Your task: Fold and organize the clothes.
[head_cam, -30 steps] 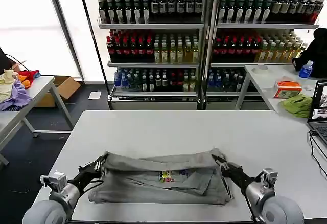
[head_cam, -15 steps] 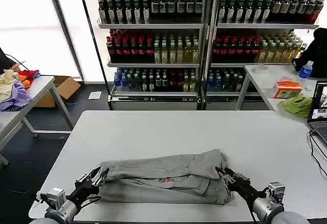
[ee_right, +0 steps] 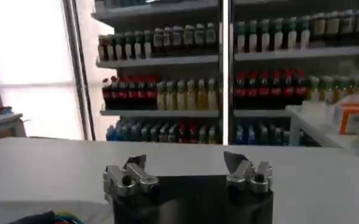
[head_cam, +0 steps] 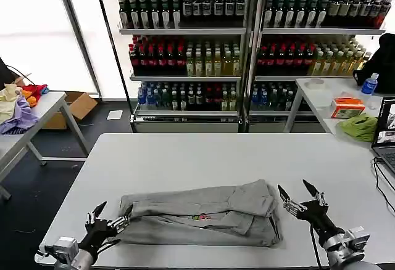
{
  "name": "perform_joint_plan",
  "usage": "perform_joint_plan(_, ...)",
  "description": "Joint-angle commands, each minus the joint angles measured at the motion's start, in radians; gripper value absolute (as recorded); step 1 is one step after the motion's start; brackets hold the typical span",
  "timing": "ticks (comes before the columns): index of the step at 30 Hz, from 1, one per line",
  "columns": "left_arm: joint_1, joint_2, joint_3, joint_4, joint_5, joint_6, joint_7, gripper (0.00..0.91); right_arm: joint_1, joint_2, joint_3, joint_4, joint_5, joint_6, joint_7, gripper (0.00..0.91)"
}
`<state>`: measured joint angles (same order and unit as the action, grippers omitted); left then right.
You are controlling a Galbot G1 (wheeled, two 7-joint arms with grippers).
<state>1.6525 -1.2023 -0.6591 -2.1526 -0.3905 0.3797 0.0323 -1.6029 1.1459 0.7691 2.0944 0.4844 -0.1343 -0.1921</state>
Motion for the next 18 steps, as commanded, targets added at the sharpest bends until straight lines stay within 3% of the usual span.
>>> perform_joint_plan(1, -0.028, -0.09, 0.07, 0.088, 0.081, -0.048, -0.018, 0.907, -0.023, 0.005, 0.028, -0.014, -0.035, 0.161, -0.014, 0.907)
perform_joint_plan(18, -0.083, -0.103, 0.05, 0.198, 0.092, -0.041, 0.017, 0.907, -0.062, 0.001, 0.02, 0.0, -0.02, 0.143, -0.016, 0.907)
